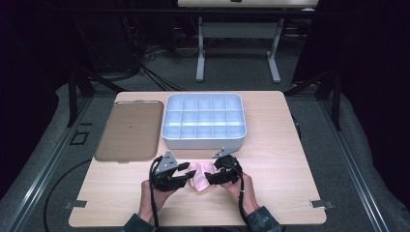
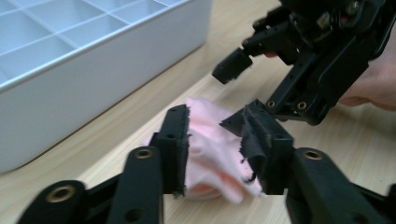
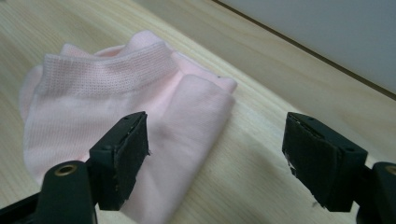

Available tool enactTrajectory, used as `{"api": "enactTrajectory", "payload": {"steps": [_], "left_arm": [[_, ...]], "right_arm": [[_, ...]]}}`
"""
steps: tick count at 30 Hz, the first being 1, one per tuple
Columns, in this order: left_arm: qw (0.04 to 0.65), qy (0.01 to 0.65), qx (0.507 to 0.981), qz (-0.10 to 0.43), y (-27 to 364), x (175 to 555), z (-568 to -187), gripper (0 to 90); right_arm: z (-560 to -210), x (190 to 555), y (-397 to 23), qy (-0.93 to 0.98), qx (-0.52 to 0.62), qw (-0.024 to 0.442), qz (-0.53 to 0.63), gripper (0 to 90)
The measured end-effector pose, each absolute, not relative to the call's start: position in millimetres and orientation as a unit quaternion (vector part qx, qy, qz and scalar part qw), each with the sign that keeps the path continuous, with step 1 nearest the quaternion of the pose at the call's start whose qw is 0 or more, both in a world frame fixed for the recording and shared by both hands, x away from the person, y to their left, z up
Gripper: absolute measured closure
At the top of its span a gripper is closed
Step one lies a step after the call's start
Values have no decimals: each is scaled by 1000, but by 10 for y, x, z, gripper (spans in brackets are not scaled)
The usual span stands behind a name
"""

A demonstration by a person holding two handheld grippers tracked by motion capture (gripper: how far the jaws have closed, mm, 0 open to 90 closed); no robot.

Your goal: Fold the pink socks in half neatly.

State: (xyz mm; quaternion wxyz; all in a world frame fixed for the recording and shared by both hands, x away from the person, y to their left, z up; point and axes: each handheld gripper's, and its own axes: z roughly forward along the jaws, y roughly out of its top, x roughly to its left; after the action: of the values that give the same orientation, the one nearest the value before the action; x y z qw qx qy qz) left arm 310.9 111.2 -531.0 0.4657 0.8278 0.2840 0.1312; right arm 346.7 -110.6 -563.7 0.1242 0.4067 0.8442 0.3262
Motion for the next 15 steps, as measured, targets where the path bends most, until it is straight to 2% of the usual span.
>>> {"api": "enactTrajectory", "payload": {"steps": [4,8,15], "left_arm": [[427,259,857,126,906,3190,-5401,729],[396,268,870,121,876,3257,-5539,812],[385,284,872,106,963,3296,-5729,819]], "right_arm": [[-5608,3442,-1200,838,416,122,330,223],[-5652,3435,-1209,840,417,122,324,231],[-5728,3442,-1158,847,415,127,307,232]]}}
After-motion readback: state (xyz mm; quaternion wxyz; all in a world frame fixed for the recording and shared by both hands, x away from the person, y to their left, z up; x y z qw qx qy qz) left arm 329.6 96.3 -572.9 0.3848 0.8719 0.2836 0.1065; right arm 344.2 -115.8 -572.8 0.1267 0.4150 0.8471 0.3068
